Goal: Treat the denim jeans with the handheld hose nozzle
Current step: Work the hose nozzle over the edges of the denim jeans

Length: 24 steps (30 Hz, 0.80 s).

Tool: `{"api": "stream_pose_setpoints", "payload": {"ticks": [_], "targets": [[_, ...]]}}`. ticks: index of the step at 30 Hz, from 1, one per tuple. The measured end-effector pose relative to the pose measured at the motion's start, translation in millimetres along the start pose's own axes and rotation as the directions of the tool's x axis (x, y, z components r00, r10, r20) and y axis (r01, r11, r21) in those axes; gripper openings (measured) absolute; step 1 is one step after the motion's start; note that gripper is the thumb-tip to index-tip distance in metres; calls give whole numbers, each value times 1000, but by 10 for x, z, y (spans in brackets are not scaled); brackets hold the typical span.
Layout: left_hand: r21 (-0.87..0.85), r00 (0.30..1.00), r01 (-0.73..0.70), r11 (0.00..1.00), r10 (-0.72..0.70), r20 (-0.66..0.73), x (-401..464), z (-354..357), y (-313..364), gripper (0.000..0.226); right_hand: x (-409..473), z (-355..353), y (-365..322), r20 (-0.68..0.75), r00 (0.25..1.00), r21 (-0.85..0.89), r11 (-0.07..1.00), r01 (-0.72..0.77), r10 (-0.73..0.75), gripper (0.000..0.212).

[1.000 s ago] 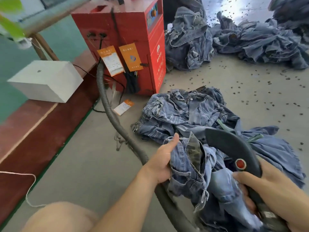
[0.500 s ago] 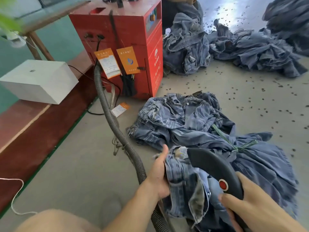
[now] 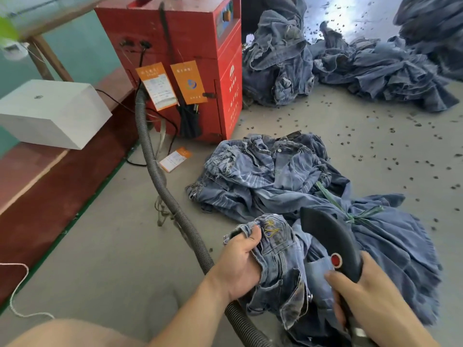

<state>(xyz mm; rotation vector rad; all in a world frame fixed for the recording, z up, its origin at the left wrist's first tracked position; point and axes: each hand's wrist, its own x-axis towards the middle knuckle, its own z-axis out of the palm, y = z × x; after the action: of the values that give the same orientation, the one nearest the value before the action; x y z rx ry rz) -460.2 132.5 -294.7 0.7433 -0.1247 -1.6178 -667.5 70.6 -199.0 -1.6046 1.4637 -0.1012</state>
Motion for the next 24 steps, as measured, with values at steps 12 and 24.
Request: {"api": "stream_pose_setpoints", "payload": {"ticks": [12,24], "targets": [[776,991,136,616,-78,-111,-178,20,-84,45,27,-78,-279,158,975,-201,962,185,-154,20],[854,975,-94,-512,125,182,-64,-162,-186,66,31,-122,-210,259,958,-179,968,173,-123,19]]}}
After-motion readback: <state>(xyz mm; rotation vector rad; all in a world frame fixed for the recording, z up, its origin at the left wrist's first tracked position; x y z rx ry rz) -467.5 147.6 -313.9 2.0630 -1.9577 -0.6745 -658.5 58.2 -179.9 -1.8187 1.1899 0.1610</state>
